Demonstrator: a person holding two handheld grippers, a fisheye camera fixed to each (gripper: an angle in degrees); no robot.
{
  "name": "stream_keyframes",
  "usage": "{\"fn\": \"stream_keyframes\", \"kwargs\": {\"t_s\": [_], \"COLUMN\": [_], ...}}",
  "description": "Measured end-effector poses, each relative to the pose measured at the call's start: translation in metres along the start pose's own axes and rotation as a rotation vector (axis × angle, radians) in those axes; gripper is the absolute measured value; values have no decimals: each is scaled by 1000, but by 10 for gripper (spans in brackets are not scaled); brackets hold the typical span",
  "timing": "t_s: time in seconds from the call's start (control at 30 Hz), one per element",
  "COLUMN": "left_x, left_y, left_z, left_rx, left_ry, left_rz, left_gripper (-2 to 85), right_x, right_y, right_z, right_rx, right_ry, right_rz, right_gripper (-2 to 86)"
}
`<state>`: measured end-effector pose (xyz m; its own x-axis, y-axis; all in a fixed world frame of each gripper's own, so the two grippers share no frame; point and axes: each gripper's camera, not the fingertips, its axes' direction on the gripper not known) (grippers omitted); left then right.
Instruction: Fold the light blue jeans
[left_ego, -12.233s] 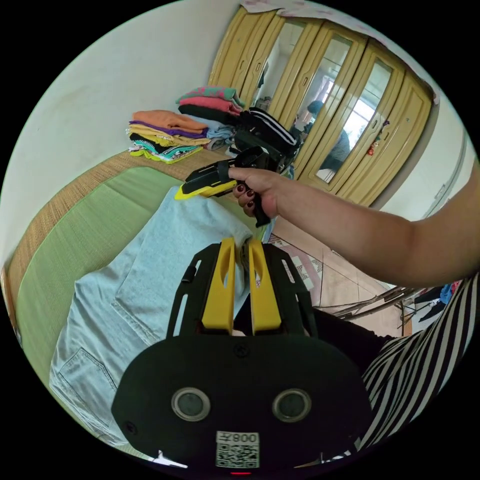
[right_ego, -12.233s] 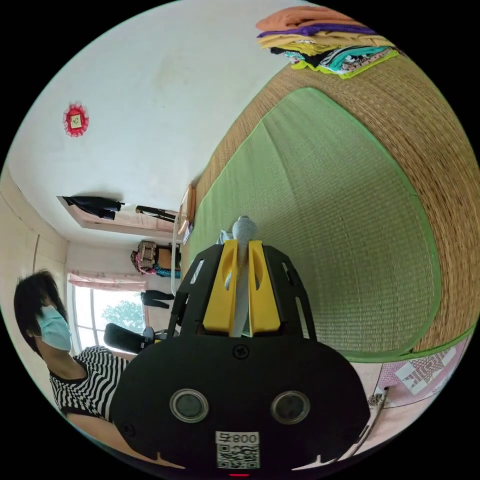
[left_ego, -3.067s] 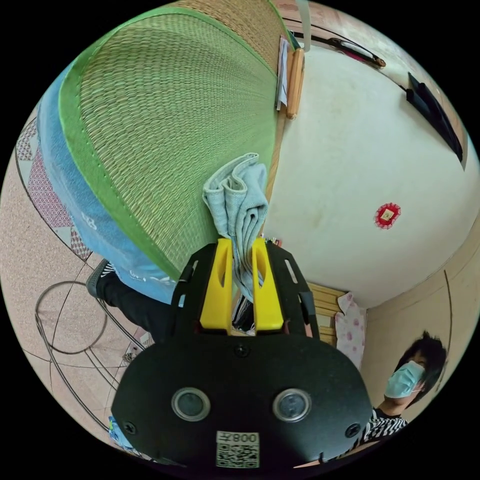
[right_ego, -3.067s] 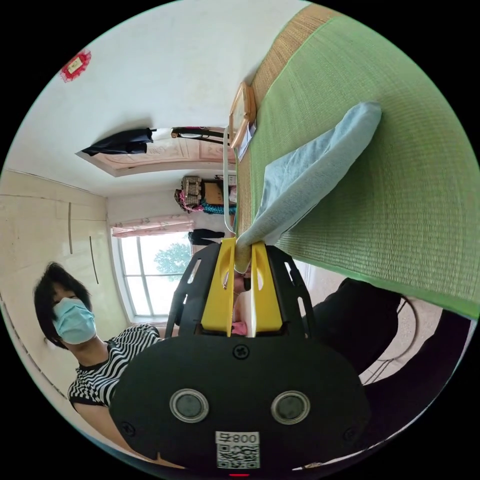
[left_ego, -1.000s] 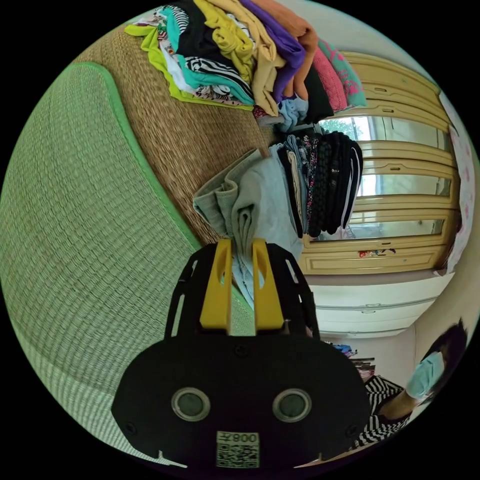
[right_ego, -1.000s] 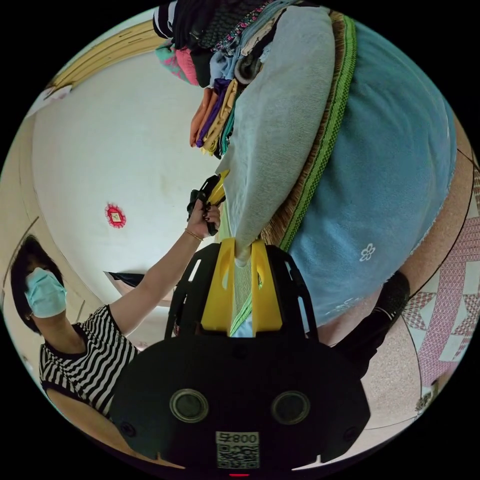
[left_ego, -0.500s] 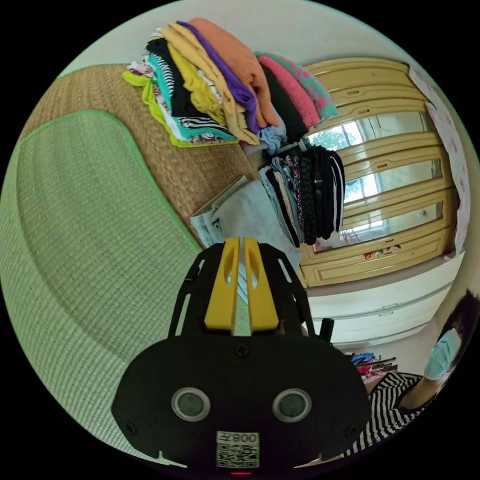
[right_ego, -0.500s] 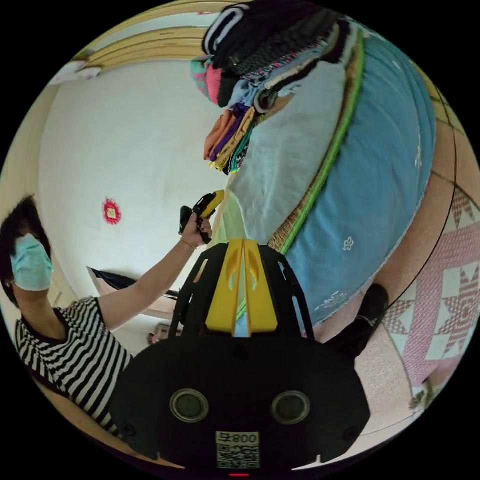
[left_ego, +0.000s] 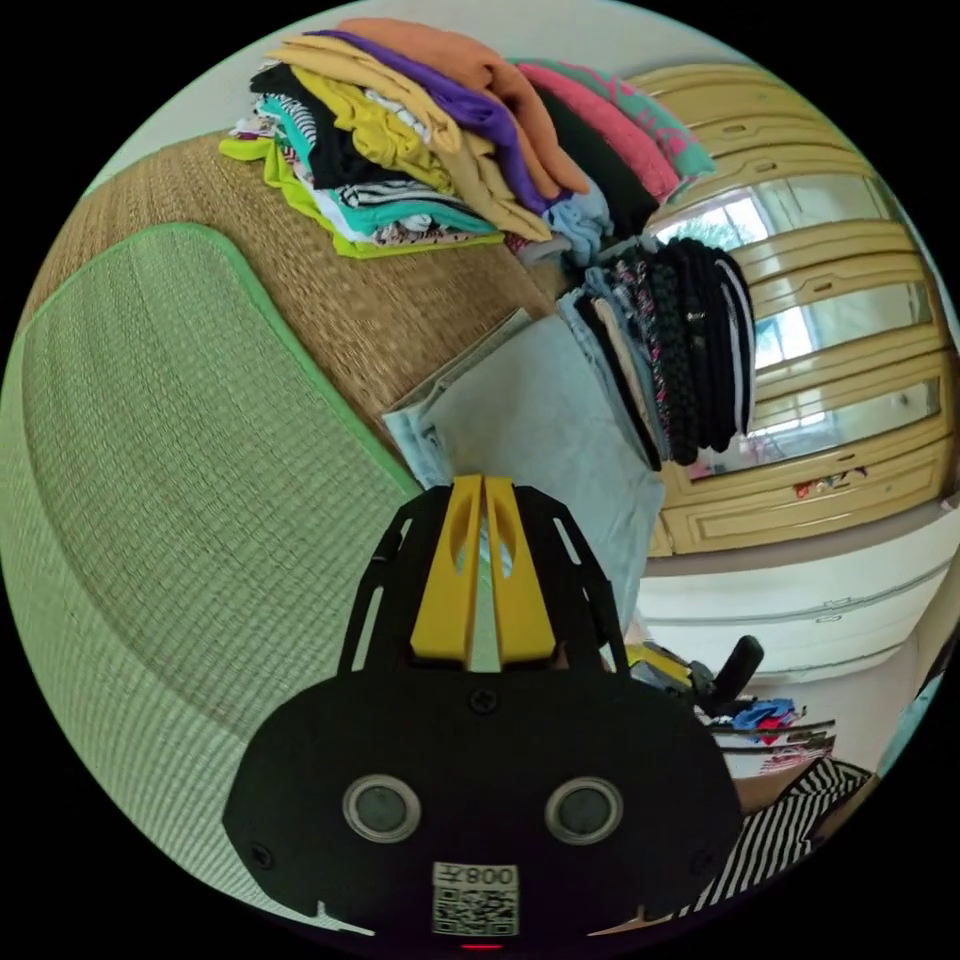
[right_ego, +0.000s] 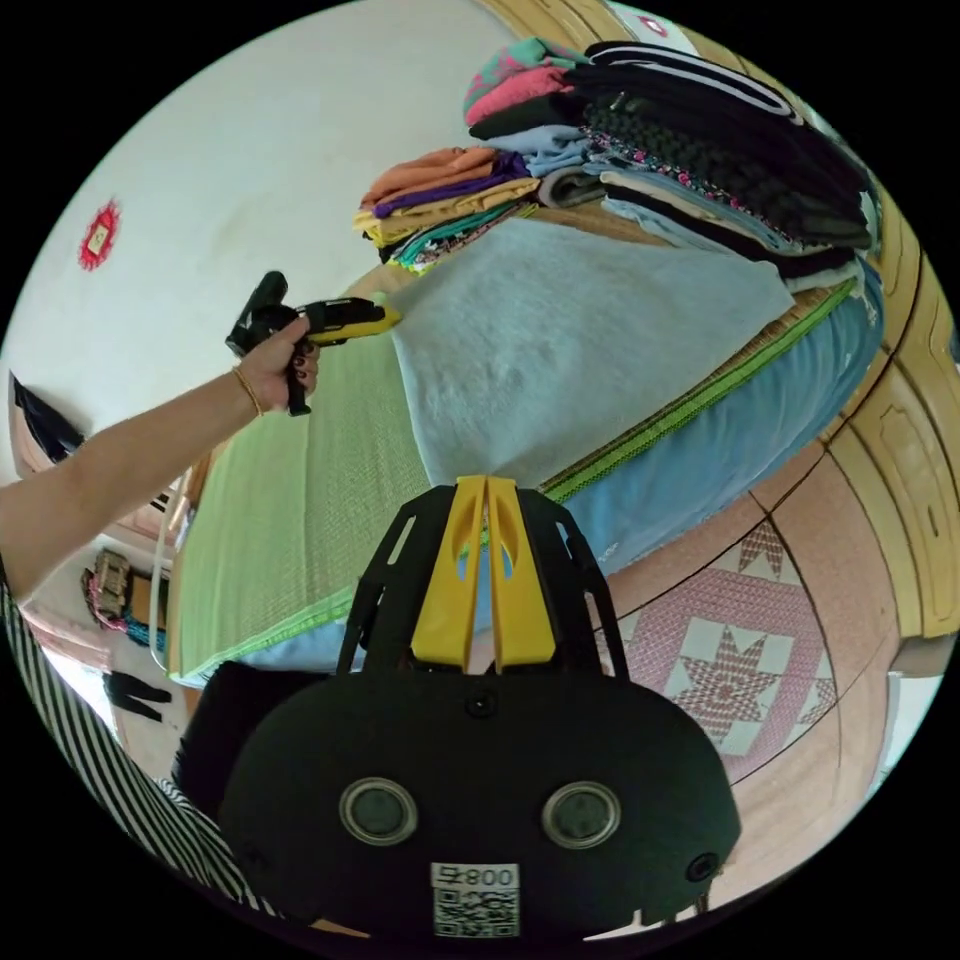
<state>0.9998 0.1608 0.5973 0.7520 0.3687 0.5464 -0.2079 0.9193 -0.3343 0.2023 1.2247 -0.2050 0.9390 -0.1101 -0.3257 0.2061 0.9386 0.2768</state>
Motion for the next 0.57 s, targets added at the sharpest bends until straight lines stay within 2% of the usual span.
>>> {"fn": "stream_keyframes", "kwargs": {"t_s": [0.1, 0.23, 0.43, 0.57], "left_x": [7, 31, 49, 69], "left_y": [13, 48, 123, 171], "left_z": [-12, -31, -40, -36], "left_rx": [63, 75, -50, -123], "left_ry": [89, 161, 125, 20], "left_rz": [-32, 106, 225, 291], "left_gripper": [2, 3, 13, 18], "right_x": [-4, -4, 35, 62], "right_y": [-4, -10, -75, -149], "right_z": [8, 1, -52, -87], "right_rx": [-1, 66, 299, 430], "right_ry": [16, 52, 211, 376], "right_rz": [-22, -76, -104, -130], "right_gripper": [2, 6, 43, 68]}}
